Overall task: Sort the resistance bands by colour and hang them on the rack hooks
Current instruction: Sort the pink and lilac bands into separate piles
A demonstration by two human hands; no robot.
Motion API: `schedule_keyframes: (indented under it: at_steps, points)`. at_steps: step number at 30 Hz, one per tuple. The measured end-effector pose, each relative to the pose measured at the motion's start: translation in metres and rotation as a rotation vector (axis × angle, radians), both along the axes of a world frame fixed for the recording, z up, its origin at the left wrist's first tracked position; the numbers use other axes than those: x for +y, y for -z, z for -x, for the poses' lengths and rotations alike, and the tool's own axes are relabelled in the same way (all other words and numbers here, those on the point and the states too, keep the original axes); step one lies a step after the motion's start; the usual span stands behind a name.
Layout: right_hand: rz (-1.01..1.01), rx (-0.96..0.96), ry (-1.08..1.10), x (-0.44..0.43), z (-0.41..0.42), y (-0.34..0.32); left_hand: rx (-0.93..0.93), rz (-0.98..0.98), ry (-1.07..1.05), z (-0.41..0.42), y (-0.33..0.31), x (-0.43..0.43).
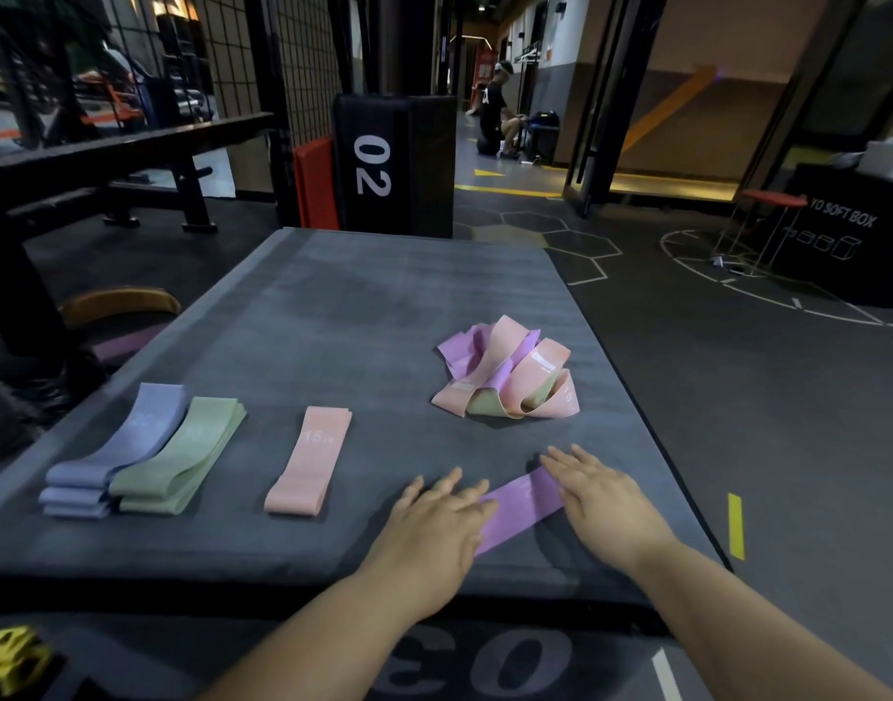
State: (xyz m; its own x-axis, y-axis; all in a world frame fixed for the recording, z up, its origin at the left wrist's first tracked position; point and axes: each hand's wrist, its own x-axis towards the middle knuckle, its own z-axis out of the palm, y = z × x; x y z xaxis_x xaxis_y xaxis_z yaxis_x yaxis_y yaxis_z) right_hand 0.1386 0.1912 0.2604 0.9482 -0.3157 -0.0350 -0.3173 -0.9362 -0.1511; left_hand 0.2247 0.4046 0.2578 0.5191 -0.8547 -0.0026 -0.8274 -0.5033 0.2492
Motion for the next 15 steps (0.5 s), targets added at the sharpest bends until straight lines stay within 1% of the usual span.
schedule_keyframes:
  at_steps: [3,6,15]
  points:
    - [0.020,0.042,-0.013,-0.001,0.001,-0.001,0.013,-0.075,0.008,0.001,0.002,0.000]
    - [0.029,0.073,-0.028,-0.002,0.003,-0.003,0.021,-0.099,0.003,0.002,0.002,0.001]
    - [-0.039,0.215,-0.034,-0.003,0.010,-0.004,0.043,-0.136,-0.025,0.006,-0.001,0.003]
